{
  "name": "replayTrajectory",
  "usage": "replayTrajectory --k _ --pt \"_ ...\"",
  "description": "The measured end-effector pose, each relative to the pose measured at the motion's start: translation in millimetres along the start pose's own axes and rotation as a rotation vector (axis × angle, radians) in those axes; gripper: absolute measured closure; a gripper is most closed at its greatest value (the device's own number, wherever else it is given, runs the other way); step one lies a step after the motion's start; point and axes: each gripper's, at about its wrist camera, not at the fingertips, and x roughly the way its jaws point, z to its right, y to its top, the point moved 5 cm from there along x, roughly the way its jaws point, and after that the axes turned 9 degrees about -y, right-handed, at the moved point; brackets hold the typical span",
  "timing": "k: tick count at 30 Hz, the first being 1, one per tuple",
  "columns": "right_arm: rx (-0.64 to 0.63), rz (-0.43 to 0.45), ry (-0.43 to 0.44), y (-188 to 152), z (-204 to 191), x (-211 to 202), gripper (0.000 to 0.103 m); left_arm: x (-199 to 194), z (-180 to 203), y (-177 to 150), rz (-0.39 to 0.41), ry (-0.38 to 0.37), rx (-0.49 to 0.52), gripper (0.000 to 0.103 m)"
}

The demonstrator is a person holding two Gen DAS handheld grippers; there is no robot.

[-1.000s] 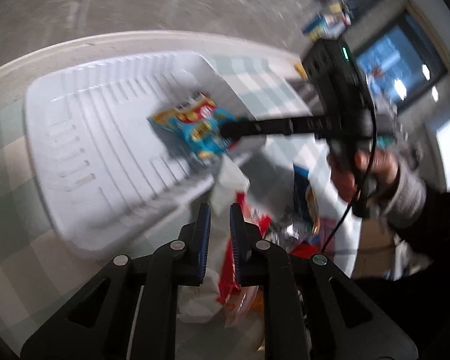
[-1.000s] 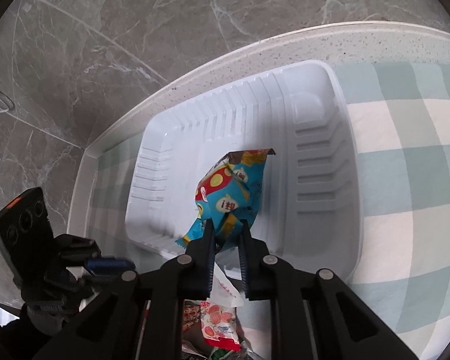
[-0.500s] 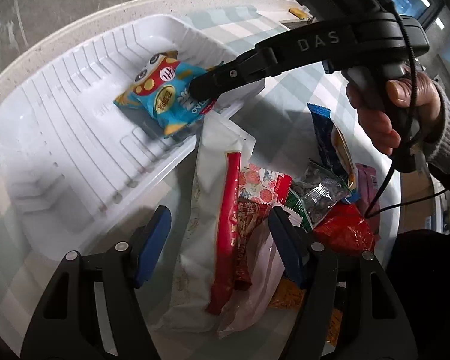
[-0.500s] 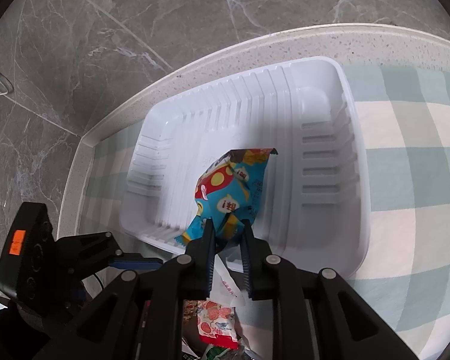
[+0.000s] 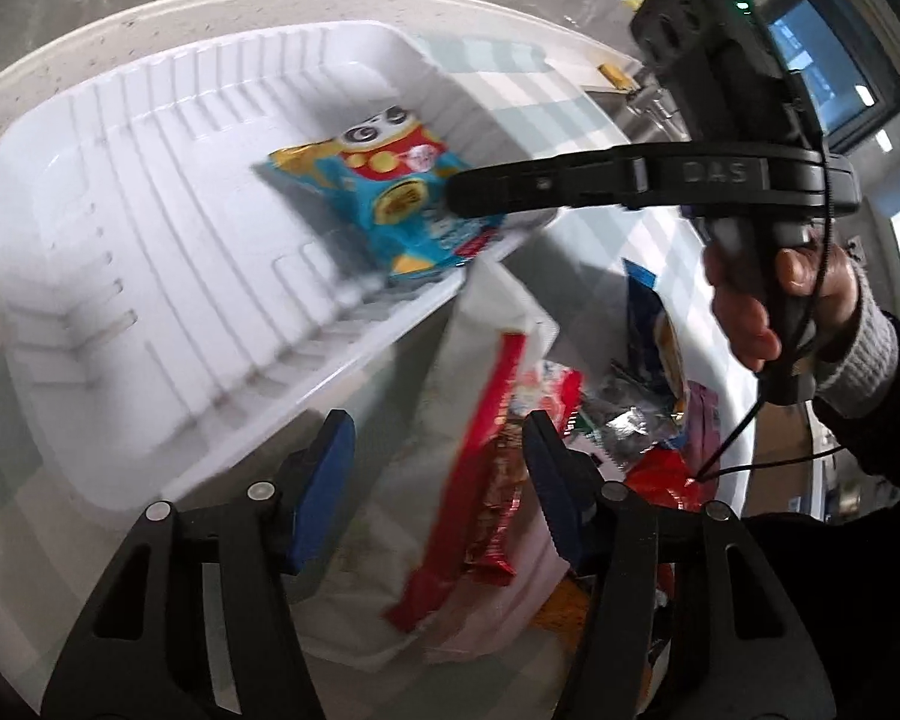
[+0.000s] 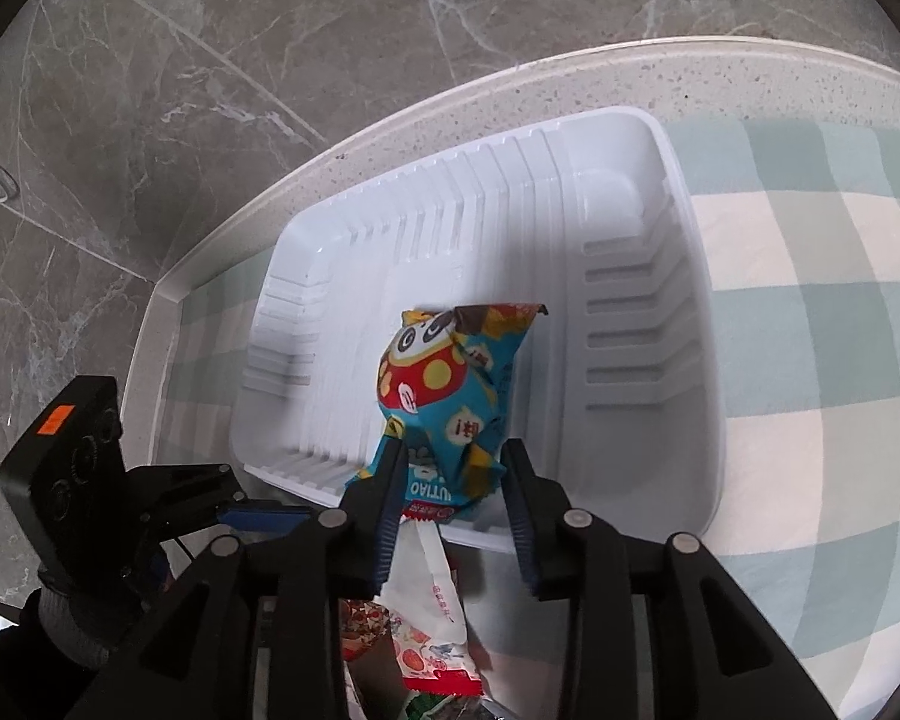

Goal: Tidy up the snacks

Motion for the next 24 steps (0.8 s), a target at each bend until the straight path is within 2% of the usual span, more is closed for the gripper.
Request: replayTrajectory --k 4,5,6,8,13,16,18,24 --pt "0.003 0.001 -0.006 1 1 2 0.061 6 -2 -6 -0.016 0.054 0.038 0.053" --pt "0.005 0.0 -0.006 1 1 3 0.061 7 -1 -6 -0.019 0.055 0.04 0.055" --pt "0.004 -0.001 -0.006 1 0 4 0.06 8 0 -6 -0.013 0.069 0.043 0.064" --pt "0.004 -0.006 -0.009 2 -1 7 0.056 11 2 -7 -0.013 0.081 0.059 0.073" --pt "0.0 -0.01 -0.026 5 -3 13 0.054 17 10 -10 0.002 0.095 0.088 0.081" --pt "0.004 -0.015 -0.017 6 -4 18 0.055 18 10 -11 0.02 0.047 0.06 0.083" --pt "0.017 -0.02 0.013 5 -4 20 0.063 18 8 -12 0.036 -0.012 0.02 0.085" --pt "0.158 -0.042 0.18 7 10 18 0.077 12 -3 -13 0.095 -0.157 -0.108 0.087"
